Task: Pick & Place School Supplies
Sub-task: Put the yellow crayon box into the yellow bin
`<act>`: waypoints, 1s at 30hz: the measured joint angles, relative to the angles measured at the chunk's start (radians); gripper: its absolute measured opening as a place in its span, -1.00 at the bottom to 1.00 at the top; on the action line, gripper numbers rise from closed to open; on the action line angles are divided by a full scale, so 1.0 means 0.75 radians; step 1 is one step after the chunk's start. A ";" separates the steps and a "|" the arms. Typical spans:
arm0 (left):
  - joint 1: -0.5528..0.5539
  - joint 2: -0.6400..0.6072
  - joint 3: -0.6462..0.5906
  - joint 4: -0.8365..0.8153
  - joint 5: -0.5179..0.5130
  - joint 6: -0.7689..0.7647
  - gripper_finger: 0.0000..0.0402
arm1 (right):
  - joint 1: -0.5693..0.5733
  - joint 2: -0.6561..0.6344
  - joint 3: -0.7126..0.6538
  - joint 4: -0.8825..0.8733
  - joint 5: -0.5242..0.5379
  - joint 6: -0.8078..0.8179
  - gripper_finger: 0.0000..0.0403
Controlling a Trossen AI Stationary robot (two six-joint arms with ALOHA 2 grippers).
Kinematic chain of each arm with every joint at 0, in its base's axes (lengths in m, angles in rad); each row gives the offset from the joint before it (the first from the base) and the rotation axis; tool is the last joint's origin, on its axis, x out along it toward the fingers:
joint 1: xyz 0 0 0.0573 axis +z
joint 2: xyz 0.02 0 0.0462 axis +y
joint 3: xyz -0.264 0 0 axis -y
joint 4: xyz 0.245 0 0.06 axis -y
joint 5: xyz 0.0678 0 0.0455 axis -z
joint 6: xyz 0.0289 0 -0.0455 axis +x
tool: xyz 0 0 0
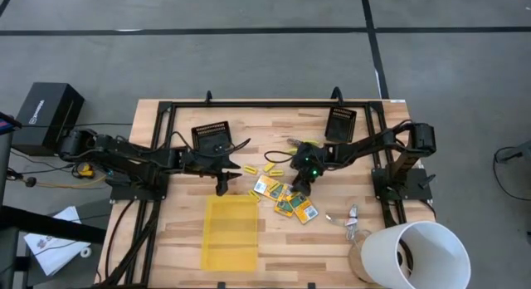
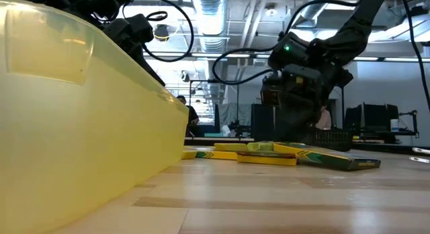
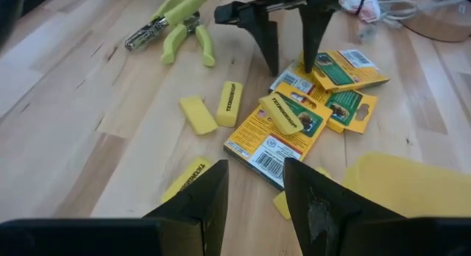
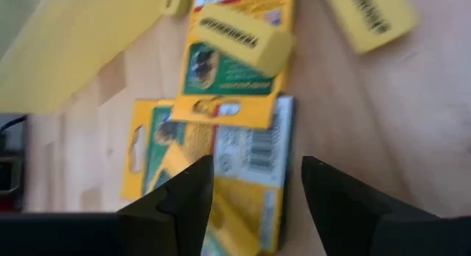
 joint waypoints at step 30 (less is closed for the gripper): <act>-0.001 0.000 0.000 0.002 0.079 -0.073 -0.37 | 0.077 0.001 0.008 -0.003 -0.186 -0.007 -0.10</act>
